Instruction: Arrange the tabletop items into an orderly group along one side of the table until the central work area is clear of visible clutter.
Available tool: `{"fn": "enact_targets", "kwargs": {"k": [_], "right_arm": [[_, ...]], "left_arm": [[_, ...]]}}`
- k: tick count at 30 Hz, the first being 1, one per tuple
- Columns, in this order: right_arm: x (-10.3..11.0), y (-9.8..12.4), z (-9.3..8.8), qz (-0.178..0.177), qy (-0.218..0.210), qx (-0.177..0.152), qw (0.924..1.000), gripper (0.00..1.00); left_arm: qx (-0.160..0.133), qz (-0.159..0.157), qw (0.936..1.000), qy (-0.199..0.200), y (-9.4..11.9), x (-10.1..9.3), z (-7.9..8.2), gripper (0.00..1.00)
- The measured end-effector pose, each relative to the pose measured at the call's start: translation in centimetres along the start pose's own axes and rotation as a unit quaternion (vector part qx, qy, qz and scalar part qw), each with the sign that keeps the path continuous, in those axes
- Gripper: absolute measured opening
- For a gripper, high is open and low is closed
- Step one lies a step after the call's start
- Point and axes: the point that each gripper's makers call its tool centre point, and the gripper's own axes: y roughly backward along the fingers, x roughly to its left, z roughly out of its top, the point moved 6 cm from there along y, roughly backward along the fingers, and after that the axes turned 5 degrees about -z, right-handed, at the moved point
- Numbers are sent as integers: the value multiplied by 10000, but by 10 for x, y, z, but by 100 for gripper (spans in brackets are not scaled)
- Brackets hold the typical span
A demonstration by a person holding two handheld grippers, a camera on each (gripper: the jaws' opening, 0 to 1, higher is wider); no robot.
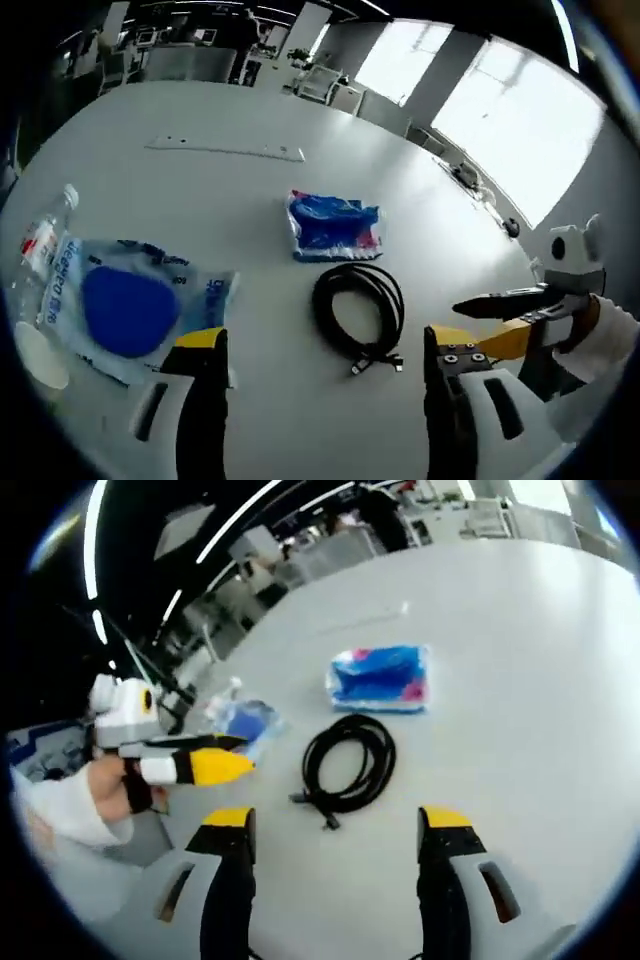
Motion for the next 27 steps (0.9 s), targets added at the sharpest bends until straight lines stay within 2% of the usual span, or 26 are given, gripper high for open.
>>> {"fn": "enact_targets", "kwargs": {"k": [2,7,15,22,27], "right_arm": [[4,3,-1,68,28,-18,10000,76],[8,9,-6,167,-96,-71,9998,78],[5,18,-12,154,-234,-44,9996,77],[3,20,-16,132,-380,61,9992,74],[4,19,-16,114,-410,83,9991,73]], "left_arm": [[5,14,10000,-47,9,-1,-1,89],[68,229,9993,-289,30,6,-6,94],[-113,447,9989,75,54,19,-16,92],[-136,577,9979,256,64,28,-25,86],[-176,687,9969,330,69,34,-26,86]]}}
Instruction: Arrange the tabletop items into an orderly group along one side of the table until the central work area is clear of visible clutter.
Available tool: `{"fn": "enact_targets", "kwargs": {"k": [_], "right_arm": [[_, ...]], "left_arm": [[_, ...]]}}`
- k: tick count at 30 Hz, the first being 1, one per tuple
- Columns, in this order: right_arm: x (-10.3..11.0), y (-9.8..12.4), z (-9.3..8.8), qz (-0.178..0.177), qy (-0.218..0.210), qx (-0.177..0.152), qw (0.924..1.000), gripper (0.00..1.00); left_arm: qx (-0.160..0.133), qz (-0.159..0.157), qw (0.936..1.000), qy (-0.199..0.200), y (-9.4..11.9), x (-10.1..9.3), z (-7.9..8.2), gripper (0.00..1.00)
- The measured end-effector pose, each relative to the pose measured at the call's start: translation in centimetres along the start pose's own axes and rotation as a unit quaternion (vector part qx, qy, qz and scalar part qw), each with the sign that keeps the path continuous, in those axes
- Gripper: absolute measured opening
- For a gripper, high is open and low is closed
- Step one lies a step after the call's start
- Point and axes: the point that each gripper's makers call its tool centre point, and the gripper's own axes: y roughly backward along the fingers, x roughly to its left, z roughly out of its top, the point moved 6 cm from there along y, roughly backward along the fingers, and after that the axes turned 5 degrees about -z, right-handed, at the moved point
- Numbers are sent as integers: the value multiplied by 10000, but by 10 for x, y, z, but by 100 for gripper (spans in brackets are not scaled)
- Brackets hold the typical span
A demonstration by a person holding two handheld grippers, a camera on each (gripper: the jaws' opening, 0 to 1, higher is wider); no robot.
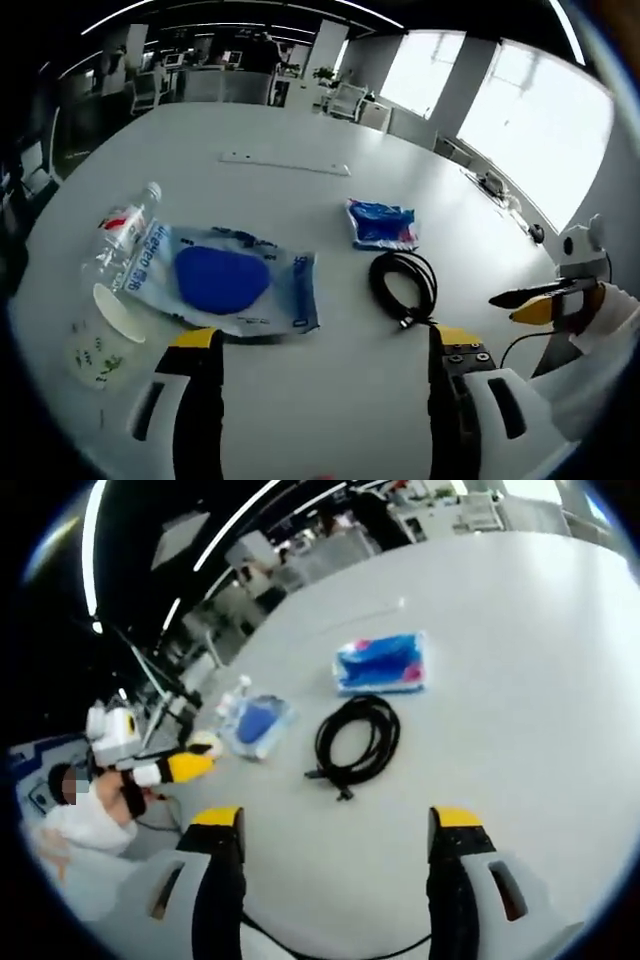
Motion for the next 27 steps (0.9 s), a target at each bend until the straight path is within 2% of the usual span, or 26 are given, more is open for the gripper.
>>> {"fn": "enact_targets", "kwargs": {"k": [9,15,20,27], "right_arm": [[10,-7,10,76,-49,45,9999,70],[16,-12,15,118,29,150,9998,68],[23,-15,18,188,51,228,9995,66],[32,-23,20,266,57,348,9990,63]], "left_arm": [[-88,133,9998,78,5,13,3,85],[14,273,9996,-91,10,26,5,82],[59,456,9987,-206,20,50,16,76],[-41,636,9978,-152,36,81,34,73]]}}
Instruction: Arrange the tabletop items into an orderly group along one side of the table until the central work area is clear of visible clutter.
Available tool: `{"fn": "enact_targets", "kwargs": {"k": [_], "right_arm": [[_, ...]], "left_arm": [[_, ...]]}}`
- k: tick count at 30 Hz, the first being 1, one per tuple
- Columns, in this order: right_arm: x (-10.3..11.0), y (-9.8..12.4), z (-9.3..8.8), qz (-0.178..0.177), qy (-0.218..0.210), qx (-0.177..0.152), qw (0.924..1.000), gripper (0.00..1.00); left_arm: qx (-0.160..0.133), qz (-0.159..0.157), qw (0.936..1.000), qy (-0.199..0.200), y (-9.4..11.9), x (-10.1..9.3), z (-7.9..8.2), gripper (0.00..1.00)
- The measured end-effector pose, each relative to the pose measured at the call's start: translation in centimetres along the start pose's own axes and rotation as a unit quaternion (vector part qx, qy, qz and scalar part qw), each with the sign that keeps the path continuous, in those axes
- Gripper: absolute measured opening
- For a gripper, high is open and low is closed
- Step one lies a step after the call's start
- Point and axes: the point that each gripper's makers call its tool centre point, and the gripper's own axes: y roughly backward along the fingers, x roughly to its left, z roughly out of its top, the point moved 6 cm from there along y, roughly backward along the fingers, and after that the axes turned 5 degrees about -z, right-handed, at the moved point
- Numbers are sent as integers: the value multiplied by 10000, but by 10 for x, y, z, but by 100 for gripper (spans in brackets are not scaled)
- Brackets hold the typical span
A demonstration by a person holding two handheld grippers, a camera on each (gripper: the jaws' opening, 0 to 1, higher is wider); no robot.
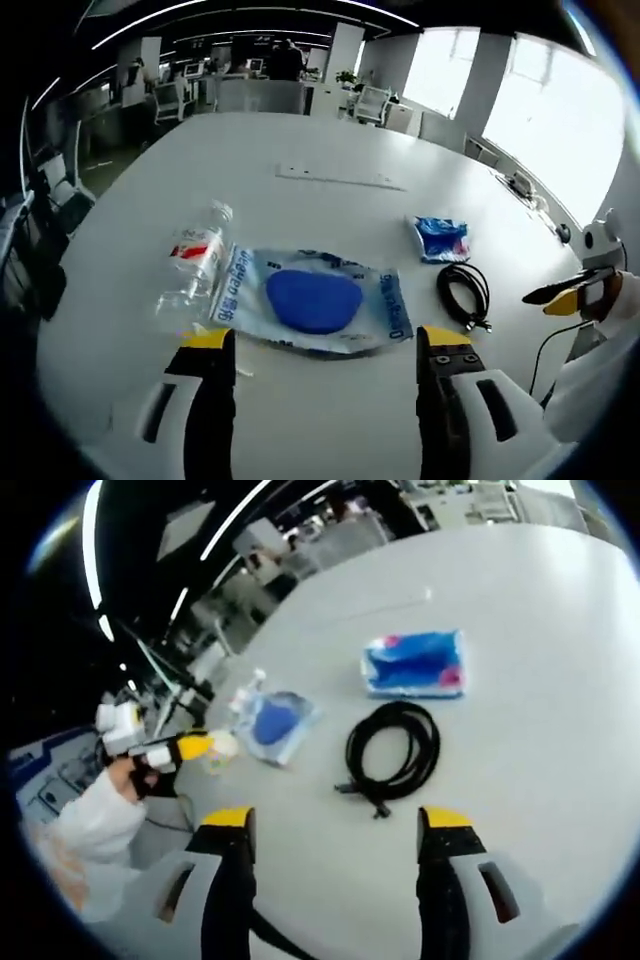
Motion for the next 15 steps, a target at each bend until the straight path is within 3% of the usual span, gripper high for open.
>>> {"fn": "enact_targets", "kwargs": {"k": [4,7,15], "right_arm": [[8,-5,3,77,28,62,9999,62],[14,-9,5,148,106,141,9997,62],[23,-19,11,200,158,224,9994,61]], "left_arm": [[72,63,9999,-76,2,19,8,70],[77,44,9999,85,0,34,14,66],[322,-28,9995,9,-9,50,22,64]]}}
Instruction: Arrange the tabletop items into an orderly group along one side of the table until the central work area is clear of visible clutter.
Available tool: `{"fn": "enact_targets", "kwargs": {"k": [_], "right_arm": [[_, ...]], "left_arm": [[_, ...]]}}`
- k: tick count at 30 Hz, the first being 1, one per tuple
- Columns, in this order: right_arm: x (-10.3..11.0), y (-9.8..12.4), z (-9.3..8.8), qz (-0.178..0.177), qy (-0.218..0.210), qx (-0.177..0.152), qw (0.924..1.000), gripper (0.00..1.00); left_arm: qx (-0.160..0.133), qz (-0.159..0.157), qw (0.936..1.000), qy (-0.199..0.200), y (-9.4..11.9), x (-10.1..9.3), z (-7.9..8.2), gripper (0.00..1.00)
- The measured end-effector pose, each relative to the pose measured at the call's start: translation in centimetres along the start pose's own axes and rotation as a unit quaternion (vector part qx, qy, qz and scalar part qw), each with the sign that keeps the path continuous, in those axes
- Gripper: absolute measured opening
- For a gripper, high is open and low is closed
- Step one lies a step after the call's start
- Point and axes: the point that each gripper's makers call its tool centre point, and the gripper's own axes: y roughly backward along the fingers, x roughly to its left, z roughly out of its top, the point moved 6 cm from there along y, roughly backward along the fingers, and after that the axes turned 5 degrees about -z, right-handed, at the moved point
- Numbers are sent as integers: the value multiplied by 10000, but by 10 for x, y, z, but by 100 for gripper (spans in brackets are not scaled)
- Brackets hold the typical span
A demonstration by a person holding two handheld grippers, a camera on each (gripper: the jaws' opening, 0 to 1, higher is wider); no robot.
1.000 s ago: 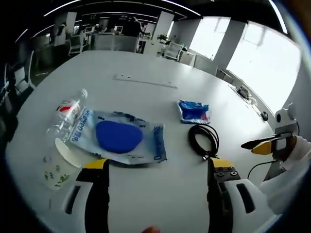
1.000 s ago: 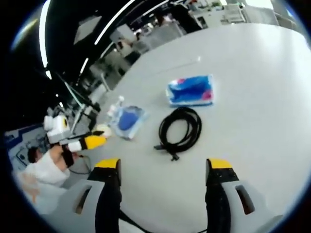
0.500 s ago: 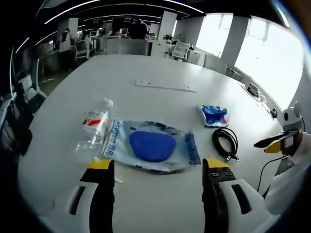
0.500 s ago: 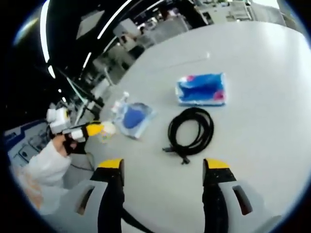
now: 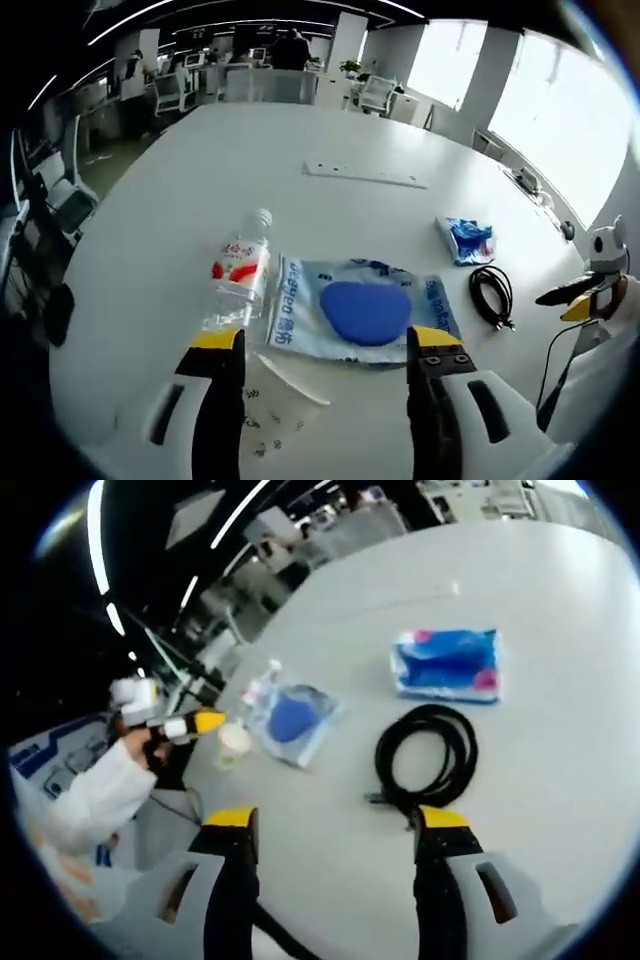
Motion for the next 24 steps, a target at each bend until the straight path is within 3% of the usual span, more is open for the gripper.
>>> {"fn": "enact_targets", "kwargs": {"k": [3,8,12,16,24], "right_arm": [[1,-3,0,-3,-31,20,10000,61],[5,-10,-1,11,-9,160,9999,60],[9,-19,2,46,48,283,9996,58],[17,-34,10,136,64,346,9993,55],[32,-72,14,286,-195,609,9975,48]], "left_arm": [[50,-119,9999,43,-6,1,3,60],[392,-173,9988,-251,-18,4,1,61],[608,-213,9977,-227,-28,12,1,60],[735,-321,9966,-202,-37,13,4,52],[974,-274,9944,-313,-52,15,3,48]]}}
